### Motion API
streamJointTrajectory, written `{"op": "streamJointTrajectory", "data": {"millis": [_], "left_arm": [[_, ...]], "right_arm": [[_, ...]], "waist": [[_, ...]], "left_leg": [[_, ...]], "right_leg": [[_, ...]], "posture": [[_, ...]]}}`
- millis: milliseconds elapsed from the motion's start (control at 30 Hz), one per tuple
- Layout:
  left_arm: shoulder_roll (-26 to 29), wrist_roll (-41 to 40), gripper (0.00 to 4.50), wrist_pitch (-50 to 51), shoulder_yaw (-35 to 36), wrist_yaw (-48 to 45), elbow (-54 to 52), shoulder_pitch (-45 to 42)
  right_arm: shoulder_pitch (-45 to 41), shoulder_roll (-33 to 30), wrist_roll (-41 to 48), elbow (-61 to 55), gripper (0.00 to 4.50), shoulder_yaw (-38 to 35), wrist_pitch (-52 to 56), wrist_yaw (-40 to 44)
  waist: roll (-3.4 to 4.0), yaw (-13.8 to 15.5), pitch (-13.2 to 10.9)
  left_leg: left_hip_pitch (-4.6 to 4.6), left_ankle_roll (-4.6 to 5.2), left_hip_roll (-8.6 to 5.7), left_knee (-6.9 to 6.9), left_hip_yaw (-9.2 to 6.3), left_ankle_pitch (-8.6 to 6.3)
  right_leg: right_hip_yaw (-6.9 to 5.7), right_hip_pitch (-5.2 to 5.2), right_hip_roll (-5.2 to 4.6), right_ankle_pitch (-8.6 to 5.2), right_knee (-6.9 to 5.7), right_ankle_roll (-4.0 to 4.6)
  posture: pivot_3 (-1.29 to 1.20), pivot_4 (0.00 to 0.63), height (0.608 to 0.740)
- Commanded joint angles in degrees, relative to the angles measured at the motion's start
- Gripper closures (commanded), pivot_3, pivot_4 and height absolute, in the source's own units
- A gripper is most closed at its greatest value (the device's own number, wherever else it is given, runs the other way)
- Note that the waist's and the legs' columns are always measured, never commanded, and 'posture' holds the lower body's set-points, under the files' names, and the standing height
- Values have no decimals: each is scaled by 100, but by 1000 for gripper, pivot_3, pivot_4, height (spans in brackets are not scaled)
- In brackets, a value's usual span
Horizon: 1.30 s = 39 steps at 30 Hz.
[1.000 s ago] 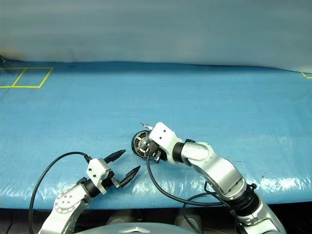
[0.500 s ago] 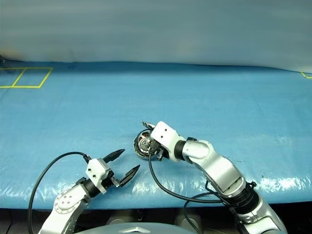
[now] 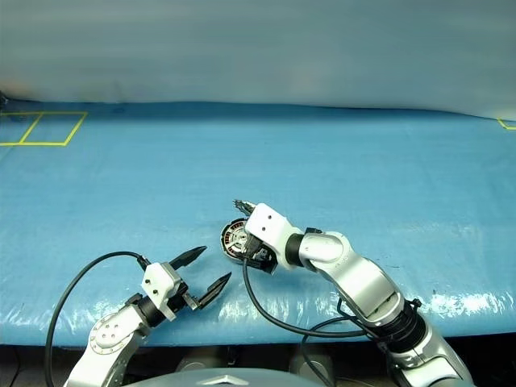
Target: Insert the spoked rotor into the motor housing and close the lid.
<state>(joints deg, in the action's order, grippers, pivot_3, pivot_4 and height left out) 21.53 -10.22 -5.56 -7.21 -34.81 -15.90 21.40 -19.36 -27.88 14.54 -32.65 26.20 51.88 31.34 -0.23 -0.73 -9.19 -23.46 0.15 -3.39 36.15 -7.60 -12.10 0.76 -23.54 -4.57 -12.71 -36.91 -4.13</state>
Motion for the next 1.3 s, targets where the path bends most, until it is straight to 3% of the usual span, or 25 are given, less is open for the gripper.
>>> {"op": "streamJointTrajectory", "data": {"millis": [33, 167, 267, 467, 567, 733, 867, 967, 1067, 1167, 1300], "left_arm": [[-37, -24, 0, -134, 37, 41, -38, 32], [-42, -25, 0, -136, 34, 54, -37, 47], [-42, -34, 0, -140, 38, 63, -39, 63], [-36, -29, 0, -154, 55, 95, -47, 94], [-28, -37, 0, -146, 60, 109, -64, 120], [-18, -53, 0, -129, 58, 102, -82, 157], [-24, -58, 0, -136, 49, 95, -74, 154], [-33, -49, 0, -149, 31, 87, -49, 136], [-40, -45, 0, -159, 15, 78, -32, 121], [-49, -32, 0, -167, -8, 74, -8, 114], [-50, -54, 0, -151, -26, 47, 3, 113]], "right_arm": [[-41, 51, 174, -325, 994, -305, 58, 38], [5, 114, 432, -450, 994, -505, 193, 78], [68, 172, 660, -524, 1553, -646, 303, 125], [137, 347, 610, -435, 3539, -563, 356, -164], [182, 329, 967, -629, 4475, -672, 320, 128], [60, 489, 2830, -993, 4475, -1861, 536, 812], [-337, 1012, 3652, -679, 4475, -2922, 326, 116], [-542, 1073, 2963, -252, 4475, -3149, 42, -674], [-538, 793, 1936, 233, 4475, -2798, -220, -1252], [-379, 604, 1304, 667, 4475, -2306, -553, -1240], [-283, 816, 1182, 1068, 4475, -1964, -779, -1013]], "waist": [[0, 0, 0], [0, 1, 0], [0, 1, 0], [0, -1, 0], [1, 1, 0], [1, 3, 0], [3, -11, -1], [4, -1, 1], [5, 8, 2], [6, 1, 3], [10, -67, 1]], "left_leg": [[0, 0, 0, 0, 0, 0], [-1, 0, 0, 0, 0, 0], [-1, 0, 0, 0, 0, 0], [0, 0, 1, 0, 0, 0], [-1, 0, 0, 0, 0, 0], [-1, 1, 1, 0, 0, 0], [2, 3, 4, 0, 2, 1], [6, 2, 4, 1, 2, 3], [7, 1, -1, 0, 4, 4], [3, 1, -2, -7, 18, 5], [3, 0, 4, -18, 27, 6]], "right_leg": [[0, 0, 0, 0, 0, 0], [0, -1, 0, 7, 0, -10], [0, 0, 0, 9, 0, -15], [0, -1, 0, 7, 0, -12], [1, -1, 0, 9, 0, -14], [0, 1, 0, 9, 2, -14], [2, 2, 2, 6, 0, -5], [1, 2, 3, 8, 0, -2], [1, -2, 1, 9, 2, -1], [8, -5, 0, 35, 1, 17], [9, -10, 6, 35, -1, 19]], "posture": [[0, 150, 740], [0, 150, 740], [0, 150, 740], [0, 150, 740], [0, 150, 740], [0, 150, 740], [0, 150, 740], [0, 150, 740], [0, 150, 740], [0, 150, 740], [0, 150, 740]]}}
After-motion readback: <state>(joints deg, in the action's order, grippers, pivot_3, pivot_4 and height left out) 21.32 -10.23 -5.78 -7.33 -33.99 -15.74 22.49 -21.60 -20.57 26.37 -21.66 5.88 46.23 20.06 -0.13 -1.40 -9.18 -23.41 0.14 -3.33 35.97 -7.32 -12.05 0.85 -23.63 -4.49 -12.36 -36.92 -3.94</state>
